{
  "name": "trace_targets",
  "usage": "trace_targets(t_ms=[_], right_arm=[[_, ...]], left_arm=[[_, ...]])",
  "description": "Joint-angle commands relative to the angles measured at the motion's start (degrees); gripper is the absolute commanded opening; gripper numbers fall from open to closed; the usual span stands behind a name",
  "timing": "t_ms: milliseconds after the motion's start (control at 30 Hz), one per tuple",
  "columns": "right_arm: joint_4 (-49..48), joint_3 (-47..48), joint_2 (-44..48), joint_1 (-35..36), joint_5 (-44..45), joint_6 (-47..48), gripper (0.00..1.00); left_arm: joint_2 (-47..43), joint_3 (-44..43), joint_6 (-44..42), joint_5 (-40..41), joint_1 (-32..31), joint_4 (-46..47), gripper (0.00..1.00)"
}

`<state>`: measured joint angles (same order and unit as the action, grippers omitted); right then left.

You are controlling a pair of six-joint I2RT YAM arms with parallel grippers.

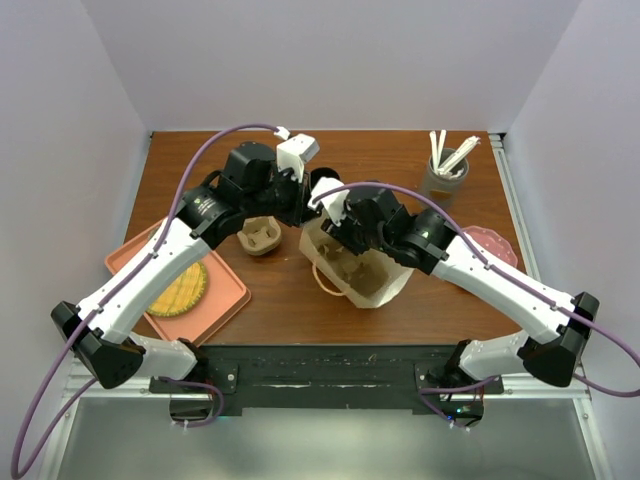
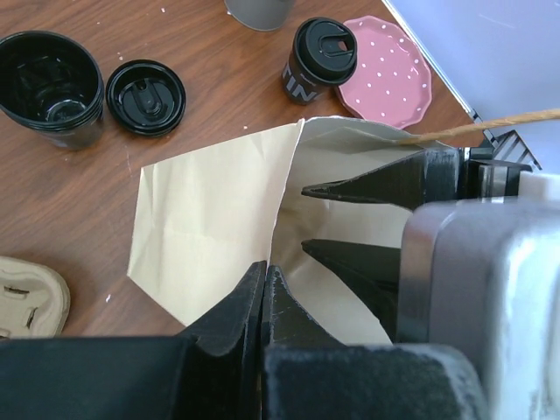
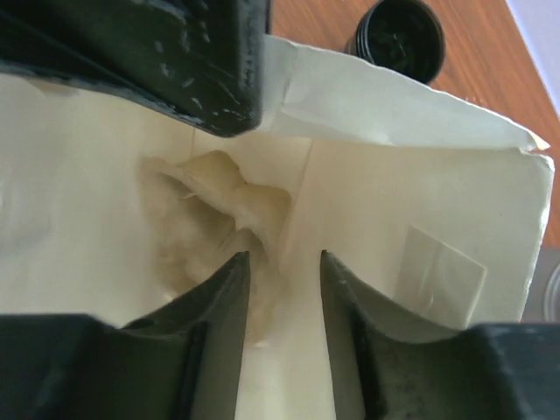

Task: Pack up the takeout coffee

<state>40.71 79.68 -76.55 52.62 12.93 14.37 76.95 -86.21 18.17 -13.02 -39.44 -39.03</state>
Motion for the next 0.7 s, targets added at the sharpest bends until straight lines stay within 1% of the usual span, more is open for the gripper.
trace_targets(t_ms=[0,100,267,333,367,400,467,500,533,567,600,667], right_arm=[[-4.9,-0.1,2.2,-0.2,-0.5,0.6,0.48],[-6.4,0.6,3.3,-0.2,-1.9,1.8,0.49],[-3.0,6.6,2.3,-0.5,-1.7,-0.5,0.44],[-0.6,10.7,2.0,-0.6,-0.3,-6.0,0.45],[0.3,12.2,2.1,-0.5,0.7,-8.5,0.47],[1.1,13.5,2.3,-0.5,1.8,-14.9,0.48],[3.9,16.6,3.0,-0.5,2.8,-21.9,0.48],[5.1,17.5,3.2,-0.6,2.9,-27.7,0.51],[6.5,20.0,3.2,-0.5,3.1,-30.3,0.52],[9.6,21.5,2.9,-0.6,3.3,-32.7,0.52],[11.1,22.8,2.8,-0.5,3.2,-36.5,0.53],[14.9,25.6,2.9,-0.6,3.4,-39.9,0.53]], left_arm=[[0.0,0.9,-1.3,0.2,0.0,2.5,0.0],[0.2,1.4,-0.9,-0.3,0.0,3.3,0.0],[0.0,2.6,-0.8,-0.7,0.1,3.6,0.0],[0.0,2.6,-0.4,-0.8,0.0,2.6,0.0],[0.0,2.9,0.3,-1.0,0.1,2.2,0.04],[-0.5,3.2,0.9,-1.0,0.1,1.9,0.04],[-1.5,4.4,3.4,-0.9,0.0,1.4,0.07],[-2.1,4.8,4.6,-0.8,0.1,1.5,0.1],[-3.6,5.3,5.8,-0.6,0.1,2.0,0.15],[-4.5,6.1,8.3,0.3,0.1,2.5,0.28],[-6.2,6.5,9.6,1.0,0.1,2.9,0.35],[-7.8,7.5,12.3,3.2,0.0,4.4,0.49]])
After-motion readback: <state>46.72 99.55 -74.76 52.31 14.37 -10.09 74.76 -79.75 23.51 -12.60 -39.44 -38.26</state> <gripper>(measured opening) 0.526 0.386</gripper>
